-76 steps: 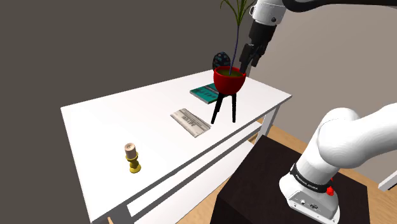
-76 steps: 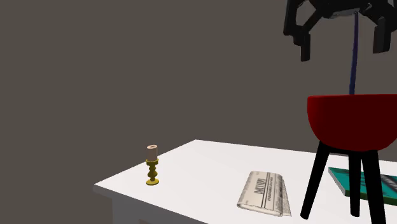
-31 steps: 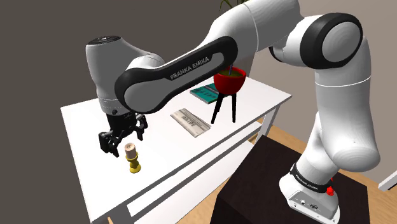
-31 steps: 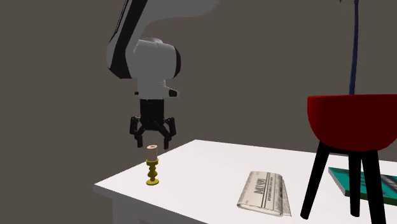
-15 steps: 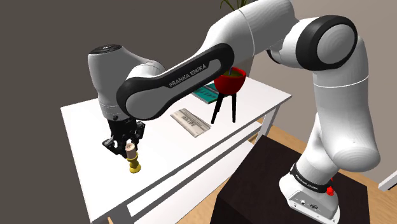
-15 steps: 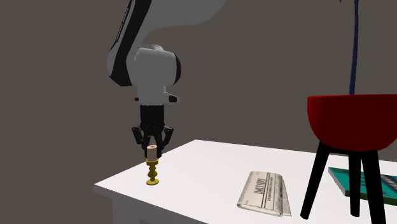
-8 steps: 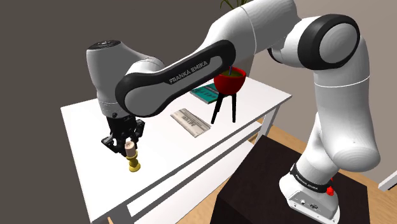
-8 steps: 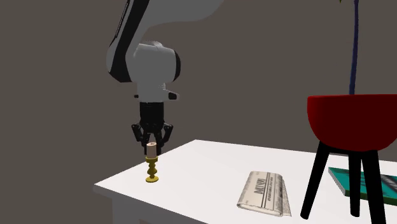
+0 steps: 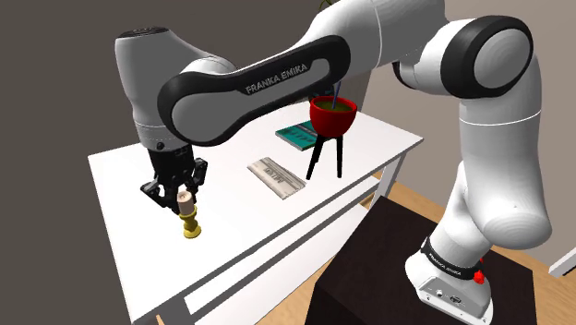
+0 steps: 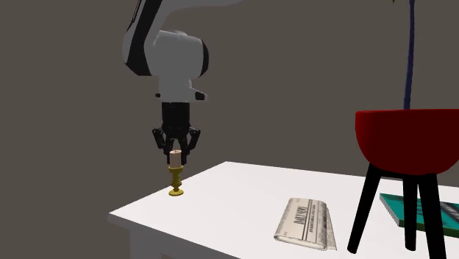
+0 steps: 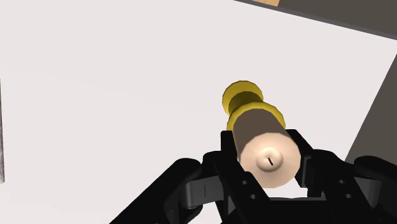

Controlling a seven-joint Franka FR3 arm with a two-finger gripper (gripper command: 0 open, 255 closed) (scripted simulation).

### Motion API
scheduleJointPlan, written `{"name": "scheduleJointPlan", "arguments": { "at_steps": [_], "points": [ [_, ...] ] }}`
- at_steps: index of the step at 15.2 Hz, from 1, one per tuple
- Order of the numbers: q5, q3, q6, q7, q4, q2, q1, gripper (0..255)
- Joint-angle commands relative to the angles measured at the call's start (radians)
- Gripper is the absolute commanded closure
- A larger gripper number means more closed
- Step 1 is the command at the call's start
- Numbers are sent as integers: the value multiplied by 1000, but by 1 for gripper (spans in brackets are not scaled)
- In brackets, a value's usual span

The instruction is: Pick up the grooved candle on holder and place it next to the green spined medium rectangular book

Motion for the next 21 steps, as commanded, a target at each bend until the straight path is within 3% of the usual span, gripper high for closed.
{"name": "scheduleJointPlan", "arguments": {
  "at_steps": [1, 21],
  "points": [
    [4, 2, -25, -2, 18, -8, 1, 255],
    [16, 13, -290, -20, 278, -16, 26, 255]
  ]
}}
